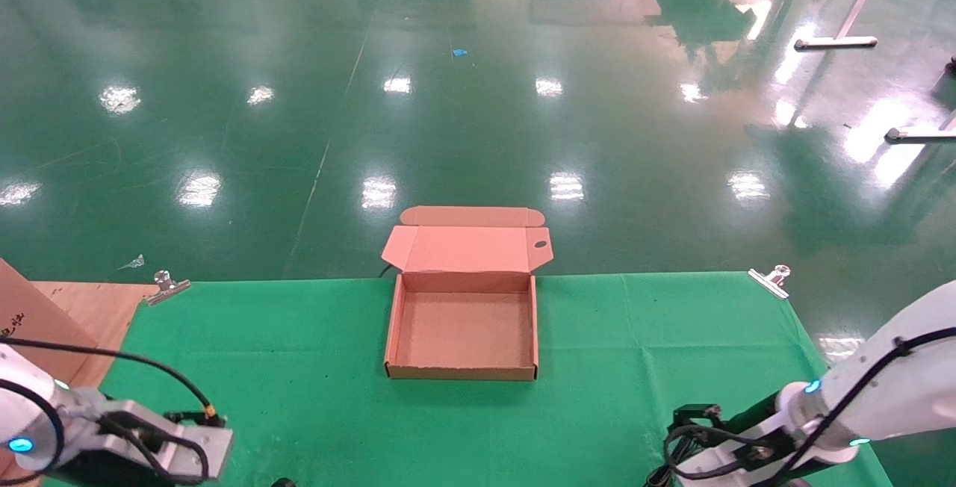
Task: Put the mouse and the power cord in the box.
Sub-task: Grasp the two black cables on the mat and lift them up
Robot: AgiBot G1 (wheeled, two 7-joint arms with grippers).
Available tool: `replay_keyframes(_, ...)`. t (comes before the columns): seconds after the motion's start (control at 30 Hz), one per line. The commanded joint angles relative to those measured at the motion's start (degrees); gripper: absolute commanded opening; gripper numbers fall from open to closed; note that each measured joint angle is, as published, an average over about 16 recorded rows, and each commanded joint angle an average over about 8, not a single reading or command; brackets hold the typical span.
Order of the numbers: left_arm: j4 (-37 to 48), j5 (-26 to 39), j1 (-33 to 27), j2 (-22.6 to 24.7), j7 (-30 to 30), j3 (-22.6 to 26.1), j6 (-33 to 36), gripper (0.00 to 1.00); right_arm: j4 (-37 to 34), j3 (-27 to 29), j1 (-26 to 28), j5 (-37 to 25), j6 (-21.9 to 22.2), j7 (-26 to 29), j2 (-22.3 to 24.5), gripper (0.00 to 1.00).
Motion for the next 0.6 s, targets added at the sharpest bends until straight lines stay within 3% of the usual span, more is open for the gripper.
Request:
replay_keyframes(0.03,3.1,0.4,0.0,1.4,1.9,0.4,-0.8,1.00,-3.8,0.0,-0.2,0.2,1.6,-2.4,-1.7,1.00)
replay_keyframes(0.3,11.0,1.0,-0.3,4.0,6.4,0.6,-4.4,1.00,-14.4,0.8,1.3,1.2,5.8,-8.1,-6.1,1.00)
replay_keyframes(0.6,16.5,-0.5,-1.1,5.0,10.1,-0.3,-5.6,0.97,-21.4,1.1,3.5,1.7,5.8,-12.7,-9.4,1.00)
